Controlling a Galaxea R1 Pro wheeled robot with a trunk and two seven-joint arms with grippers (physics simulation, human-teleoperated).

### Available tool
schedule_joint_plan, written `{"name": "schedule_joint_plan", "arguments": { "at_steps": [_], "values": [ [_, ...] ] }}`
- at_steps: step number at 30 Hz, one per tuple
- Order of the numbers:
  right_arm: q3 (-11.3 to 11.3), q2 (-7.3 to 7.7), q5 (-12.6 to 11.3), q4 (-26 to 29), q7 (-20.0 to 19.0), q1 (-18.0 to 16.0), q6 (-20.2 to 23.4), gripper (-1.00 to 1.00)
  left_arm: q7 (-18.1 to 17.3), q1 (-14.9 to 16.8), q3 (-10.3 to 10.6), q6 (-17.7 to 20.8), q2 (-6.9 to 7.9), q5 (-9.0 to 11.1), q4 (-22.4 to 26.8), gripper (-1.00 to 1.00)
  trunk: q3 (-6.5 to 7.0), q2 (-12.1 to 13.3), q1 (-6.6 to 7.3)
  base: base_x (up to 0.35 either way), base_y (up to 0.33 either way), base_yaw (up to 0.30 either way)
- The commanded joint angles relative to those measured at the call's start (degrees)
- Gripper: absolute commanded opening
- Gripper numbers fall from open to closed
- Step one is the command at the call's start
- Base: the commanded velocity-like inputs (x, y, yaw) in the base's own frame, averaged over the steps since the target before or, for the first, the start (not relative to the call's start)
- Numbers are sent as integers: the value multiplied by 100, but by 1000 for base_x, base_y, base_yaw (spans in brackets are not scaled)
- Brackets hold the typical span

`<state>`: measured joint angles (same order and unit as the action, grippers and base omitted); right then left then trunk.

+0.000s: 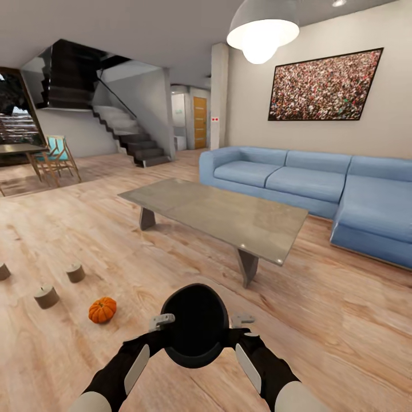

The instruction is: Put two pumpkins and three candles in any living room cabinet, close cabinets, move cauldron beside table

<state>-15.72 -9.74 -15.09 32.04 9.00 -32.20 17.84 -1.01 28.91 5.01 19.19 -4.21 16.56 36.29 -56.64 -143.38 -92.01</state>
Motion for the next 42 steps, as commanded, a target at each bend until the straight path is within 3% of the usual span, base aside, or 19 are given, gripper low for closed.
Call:
{"name": "schedule_joint_plan", "arguments": {
  "at_steps": [1, 9, 32, 42],
  "values": [
    [-90, 7, -137, 382, 47, -9, 9, -100, 4, 1, 9, 32, 34, -30, 3, -100, -5, -3, 0, 106, 55, -287],
    [-90, 7, -138, 382, 49, -8, 9, -100, 4, 1, 9, 32, 34, -30, 6, -100, -5, -3, 0, 91, 12, -257],
    [-90, 7, -138, 382, 49, -6, 9, -100, 4, 1, 9, 32, 34, -30, 2, -100, -5, -3, 0, 44, 84, -10],
    [-90, 8, -135, 382, 48, -8, 9, -100, 4, 1, 9, 32, 40, -30, 3, -100, 29, -3, 0, 0, 65, -140]
  ]
}}
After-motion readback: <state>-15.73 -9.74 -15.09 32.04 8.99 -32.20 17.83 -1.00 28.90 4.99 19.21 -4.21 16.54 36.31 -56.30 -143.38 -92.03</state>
